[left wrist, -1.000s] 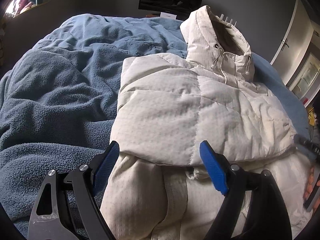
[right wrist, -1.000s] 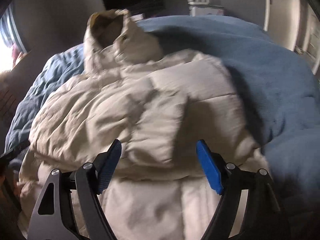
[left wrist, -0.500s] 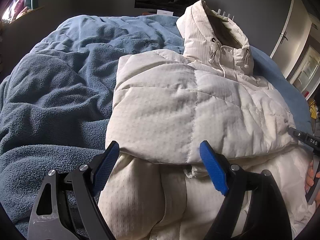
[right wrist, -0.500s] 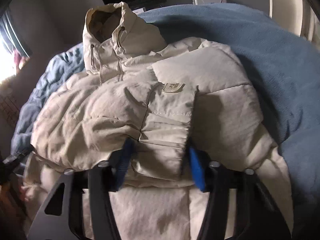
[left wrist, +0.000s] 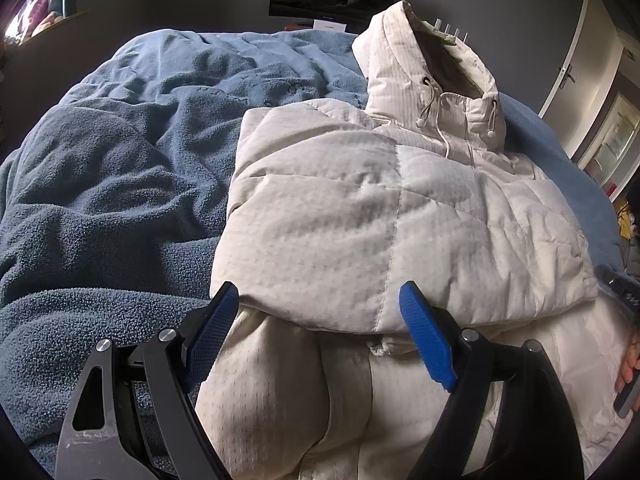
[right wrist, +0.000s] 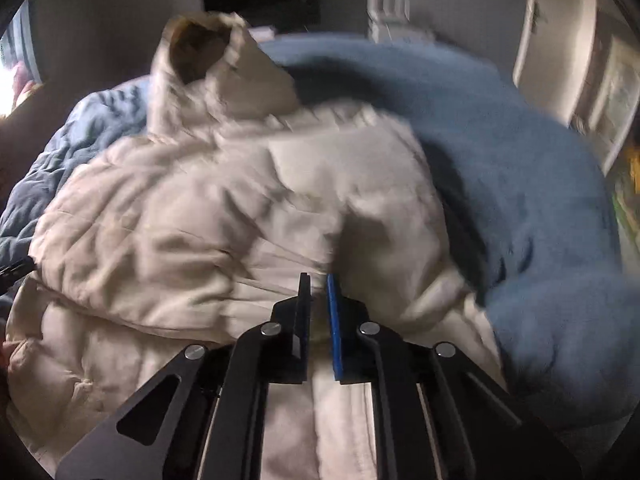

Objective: Fold large clothes
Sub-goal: 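Open the right gripper and release the folded sleeve on the jacket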

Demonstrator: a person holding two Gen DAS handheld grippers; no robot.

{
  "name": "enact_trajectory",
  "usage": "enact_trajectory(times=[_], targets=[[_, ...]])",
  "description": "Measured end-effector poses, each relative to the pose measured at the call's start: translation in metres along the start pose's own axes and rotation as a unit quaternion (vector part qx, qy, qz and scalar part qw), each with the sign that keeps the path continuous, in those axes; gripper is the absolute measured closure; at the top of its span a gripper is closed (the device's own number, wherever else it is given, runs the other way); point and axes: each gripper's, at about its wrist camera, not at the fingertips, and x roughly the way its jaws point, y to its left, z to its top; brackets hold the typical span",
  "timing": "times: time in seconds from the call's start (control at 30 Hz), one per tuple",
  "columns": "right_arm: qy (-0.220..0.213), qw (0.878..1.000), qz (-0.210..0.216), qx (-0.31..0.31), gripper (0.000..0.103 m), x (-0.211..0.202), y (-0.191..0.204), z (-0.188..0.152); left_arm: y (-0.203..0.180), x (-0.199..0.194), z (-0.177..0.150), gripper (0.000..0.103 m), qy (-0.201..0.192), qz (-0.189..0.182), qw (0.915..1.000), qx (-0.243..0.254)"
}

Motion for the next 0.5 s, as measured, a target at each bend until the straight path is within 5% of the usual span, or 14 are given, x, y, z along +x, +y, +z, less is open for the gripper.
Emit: enact_trajectory(times=[0.13,0.3,0.37,0.43,0.5], targets=[[0.015,0.999,0.012,0.043,0.096,0.008,-0.019,-0.003,0.0,0.0,0.0,0.024,0.0,0.0,1.0,-0.002],[-0.016,1.0,0.001,0.021,0.095,-0.008,-0.01,0.003,-0.001,0.0,0.0,0.023,-0.001,0.0,1.0,-0.001],[-0.026,1.0,0.001,0.01,0.088,-0.014,-0.005,0.006,-0.001,0.0,0.0,0.021,-0.001,0.001,1.0,-0.002],[-0.04,0.999,0.003,-0.001,0.061,-0.019,0.002,0.009,-0.001,-0.002,0.0,0.019,-0.006,0.002,1.0,-0.003],[-0.055,0.998,0.008,-0.018,0.053,-0.025,0.01,0.011,-0.001,-0.006,0.001,0.019,-0.013,0.004,0.9999,-0.003]])
